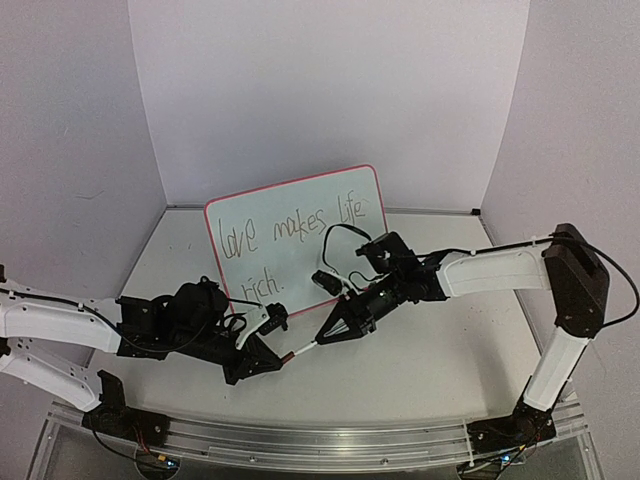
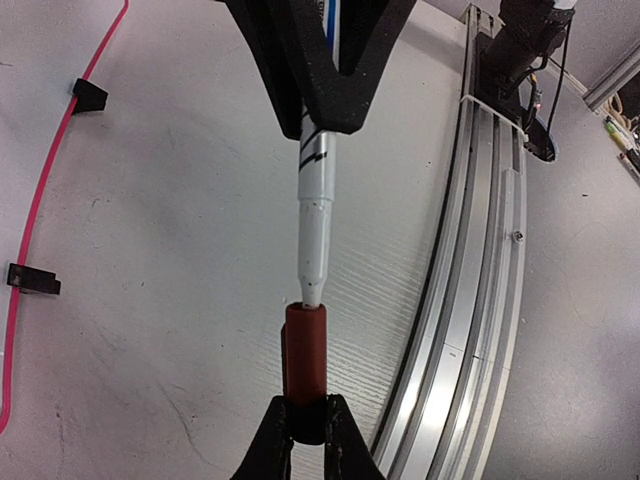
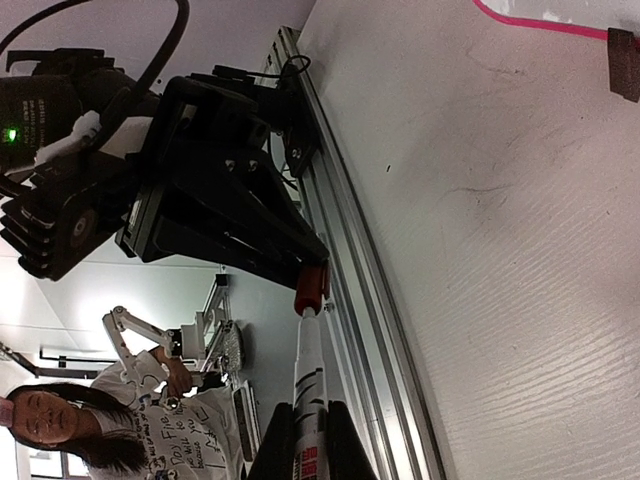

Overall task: Write a sentence on the whiteboard
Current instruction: Insert the whiteboard marker without the cap into the pen cap.

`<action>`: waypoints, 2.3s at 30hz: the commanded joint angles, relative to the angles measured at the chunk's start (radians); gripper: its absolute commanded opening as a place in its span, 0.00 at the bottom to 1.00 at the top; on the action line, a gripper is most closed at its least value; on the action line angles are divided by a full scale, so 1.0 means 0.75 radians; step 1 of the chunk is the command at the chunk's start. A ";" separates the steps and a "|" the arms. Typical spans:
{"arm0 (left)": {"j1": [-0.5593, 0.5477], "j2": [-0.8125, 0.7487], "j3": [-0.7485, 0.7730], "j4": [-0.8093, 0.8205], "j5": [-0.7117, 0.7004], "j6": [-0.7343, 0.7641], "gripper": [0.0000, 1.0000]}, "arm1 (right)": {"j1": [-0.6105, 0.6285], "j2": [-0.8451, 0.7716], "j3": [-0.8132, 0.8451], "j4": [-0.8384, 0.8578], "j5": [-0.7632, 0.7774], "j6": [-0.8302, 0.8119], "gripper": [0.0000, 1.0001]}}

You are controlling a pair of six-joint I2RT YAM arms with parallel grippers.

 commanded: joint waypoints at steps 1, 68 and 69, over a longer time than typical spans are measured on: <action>-0.004 -0.031 0.010 0.069 0.011 0.017 0.00 | 0.018 0.024 0.060 0.010 -0.045 -0.024 0.00; -0.004 0.102 0.163 0.669 0.100 -0.090 0.00 | 0.141 -0.024 0.106 -0.052 -0.034 -0.082 0.00; -0.003 0.103 0.167 0.673 0.096 -0.088 0.00 | 0.143 -0.024 0.104 -0.049 -0.033 -0.080 0.00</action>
